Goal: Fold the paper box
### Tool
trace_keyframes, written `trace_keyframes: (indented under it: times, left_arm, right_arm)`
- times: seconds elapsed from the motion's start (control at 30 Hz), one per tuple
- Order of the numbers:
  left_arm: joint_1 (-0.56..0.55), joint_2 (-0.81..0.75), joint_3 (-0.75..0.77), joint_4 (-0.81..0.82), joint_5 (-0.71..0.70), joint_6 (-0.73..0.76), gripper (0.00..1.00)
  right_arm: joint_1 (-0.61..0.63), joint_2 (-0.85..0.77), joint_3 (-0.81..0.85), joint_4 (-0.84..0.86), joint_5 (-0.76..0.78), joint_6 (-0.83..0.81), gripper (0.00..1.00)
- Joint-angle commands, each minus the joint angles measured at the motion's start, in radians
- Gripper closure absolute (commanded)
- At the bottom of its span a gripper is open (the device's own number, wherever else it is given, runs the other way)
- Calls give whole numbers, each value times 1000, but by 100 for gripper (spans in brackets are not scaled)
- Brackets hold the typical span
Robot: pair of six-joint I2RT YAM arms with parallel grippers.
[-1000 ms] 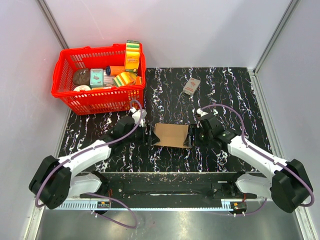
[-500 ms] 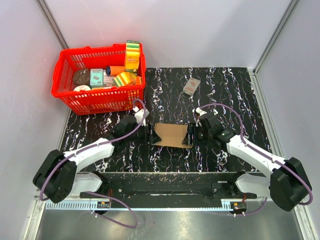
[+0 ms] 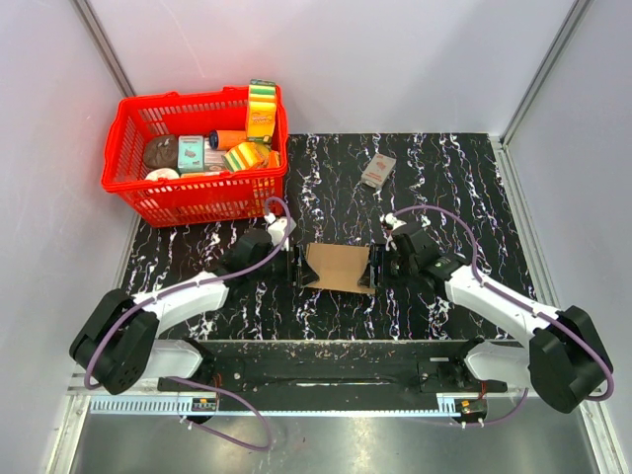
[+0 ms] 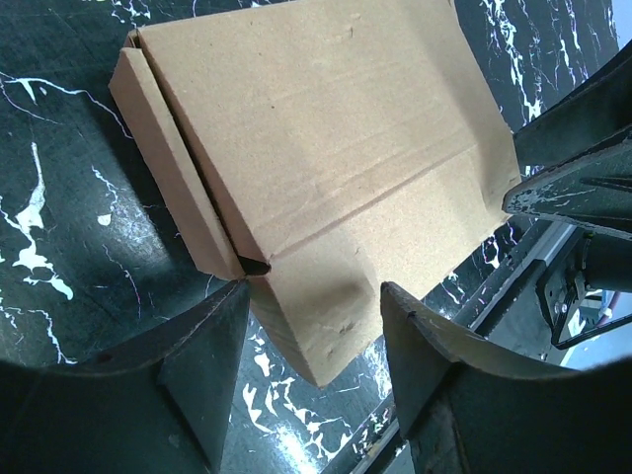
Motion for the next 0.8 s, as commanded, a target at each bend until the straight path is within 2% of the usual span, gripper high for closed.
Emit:
trace_keyframes:
  times: [0.0, 0.77]
  left_arm:
    - [5, 11, -8, 67, 19, 4, 41]
    - [5, 80, -29, 110, -1, 14, 42]
  right_arm:
    - [-9, 7, -4, 43, -15, 1, 41]
    - [-17, 29, -20, 51, -10, -5, 41]
